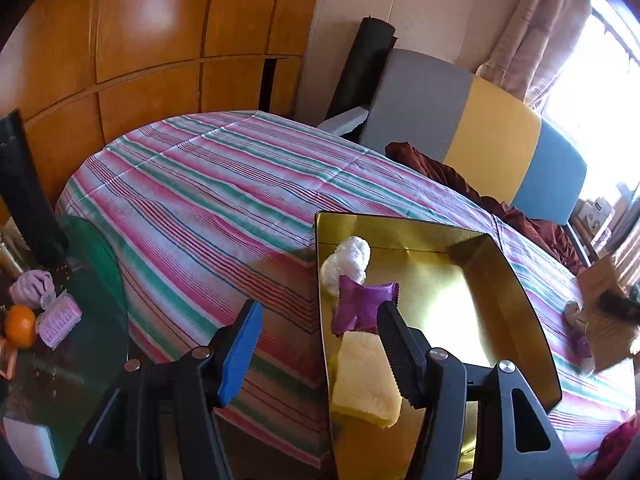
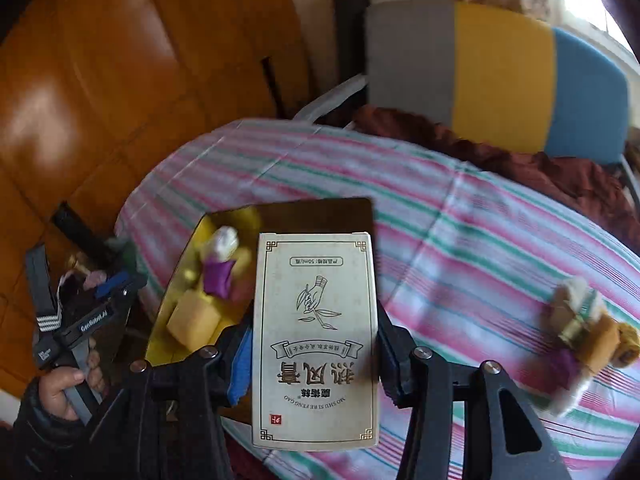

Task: Organize objects
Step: 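Lower the white box into the gold tray and open the right gripper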

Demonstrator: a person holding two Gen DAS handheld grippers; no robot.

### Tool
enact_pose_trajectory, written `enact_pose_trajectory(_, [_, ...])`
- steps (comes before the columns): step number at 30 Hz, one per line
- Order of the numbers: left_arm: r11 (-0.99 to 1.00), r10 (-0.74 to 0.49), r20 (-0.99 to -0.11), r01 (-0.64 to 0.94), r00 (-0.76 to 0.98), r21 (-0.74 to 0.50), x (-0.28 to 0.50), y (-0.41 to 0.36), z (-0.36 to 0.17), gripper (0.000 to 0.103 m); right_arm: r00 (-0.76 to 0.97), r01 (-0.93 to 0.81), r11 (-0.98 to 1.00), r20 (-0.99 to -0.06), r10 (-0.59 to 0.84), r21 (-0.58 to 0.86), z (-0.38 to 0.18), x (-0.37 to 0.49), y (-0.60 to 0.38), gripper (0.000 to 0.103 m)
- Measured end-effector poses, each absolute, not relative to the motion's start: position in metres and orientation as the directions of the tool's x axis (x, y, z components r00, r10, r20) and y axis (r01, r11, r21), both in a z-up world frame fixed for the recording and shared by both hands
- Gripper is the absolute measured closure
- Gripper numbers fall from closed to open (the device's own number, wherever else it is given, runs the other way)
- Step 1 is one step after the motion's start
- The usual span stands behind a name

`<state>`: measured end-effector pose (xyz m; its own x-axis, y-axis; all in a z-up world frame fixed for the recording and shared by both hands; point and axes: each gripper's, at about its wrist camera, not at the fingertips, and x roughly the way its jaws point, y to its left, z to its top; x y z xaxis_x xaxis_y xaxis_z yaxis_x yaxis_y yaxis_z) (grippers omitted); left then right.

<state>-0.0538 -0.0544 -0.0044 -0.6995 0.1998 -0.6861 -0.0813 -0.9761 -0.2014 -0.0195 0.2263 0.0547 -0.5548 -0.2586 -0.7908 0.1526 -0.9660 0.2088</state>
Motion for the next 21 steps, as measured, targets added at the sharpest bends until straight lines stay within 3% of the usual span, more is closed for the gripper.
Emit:
enact_pose_trajectory(10, [-0.974,0.201,-0.680,-0.072,-0.705,-0.214,-0.052,-0.064,-0.007,0.040,-0.301,0.154,-0.961,-0.916,-0.266,0.229,-0.054,-0.064,0.127,0.051])
enact_pose_trajectory(15, [-0.974,0.196,-0.682,-0.061,-0.704,-0.217,-0.053,-0.066,-0.009,0.038,-0.245,0.155,-0.911,-0.878,-0.411,0.383,-0.062,-0.058,0.116,0.046])
enact_pose_trajectory(17, [-0.974,0.194,-0.681,-0.057,-0.707,-0.218,-0.053,-0.067,-0.008,0.038,-0.225,0.149,-0.883,-0.855,-0.468,0.445,-0.065,-0.058,0.115,0.038])
enact_pose_trajectory(21, [-0.977,0.186,-0.670,-0.061,-0.719,-0.205,-0.051,-0.065,-0.005,0.037,-0.244,0.143,-0.855,-0.820,-0.518,0.498,-0.062,-0.053,0.123,0.037])
